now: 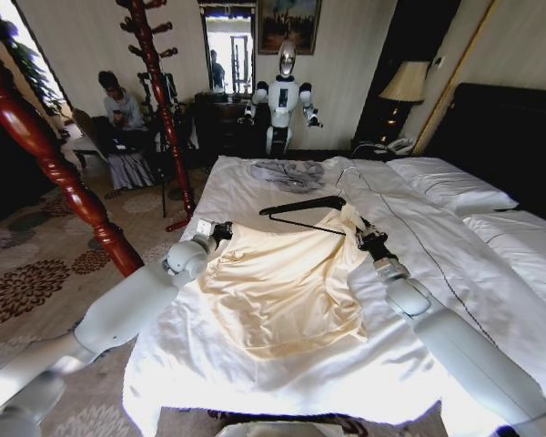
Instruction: Pick up the clothes from the bed and hang them on the clothes hanger.
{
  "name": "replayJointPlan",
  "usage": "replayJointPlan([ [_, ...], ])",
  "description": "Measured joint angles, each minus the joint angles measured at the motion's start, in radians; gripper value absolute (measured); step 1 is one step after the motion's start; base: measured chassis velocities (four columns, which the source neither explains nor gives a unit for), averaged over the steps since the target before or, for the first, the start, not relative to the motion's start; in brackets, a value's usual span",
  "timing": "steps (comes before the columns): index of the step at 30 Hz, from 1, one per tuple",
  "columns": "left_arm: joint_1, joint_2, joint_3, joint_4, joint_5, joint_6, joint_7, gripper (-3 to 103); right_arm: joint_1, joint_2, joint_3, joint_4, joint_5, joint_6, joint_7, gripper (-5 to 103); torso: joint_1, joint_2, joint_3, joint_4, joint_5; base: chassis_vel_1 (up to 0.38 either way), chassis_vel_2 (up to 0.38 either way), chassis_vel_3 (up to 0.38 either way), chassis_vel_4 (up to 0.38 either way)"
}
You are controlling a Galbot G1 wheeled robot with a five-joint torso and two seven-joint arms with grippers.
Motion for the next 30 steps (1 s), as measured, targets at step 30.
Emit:
replayJointPlan([
  [30,-0.297,0.081,0.132,-0.176,-0.351,0.178,-0.201,0,0.113,0.098,-0.219,-0.069,-0.123,0.000,-0.003,18,0.000,0.000,0.000,-0.0002,0.0002,0.000,0.000,0.000,0.000],
])
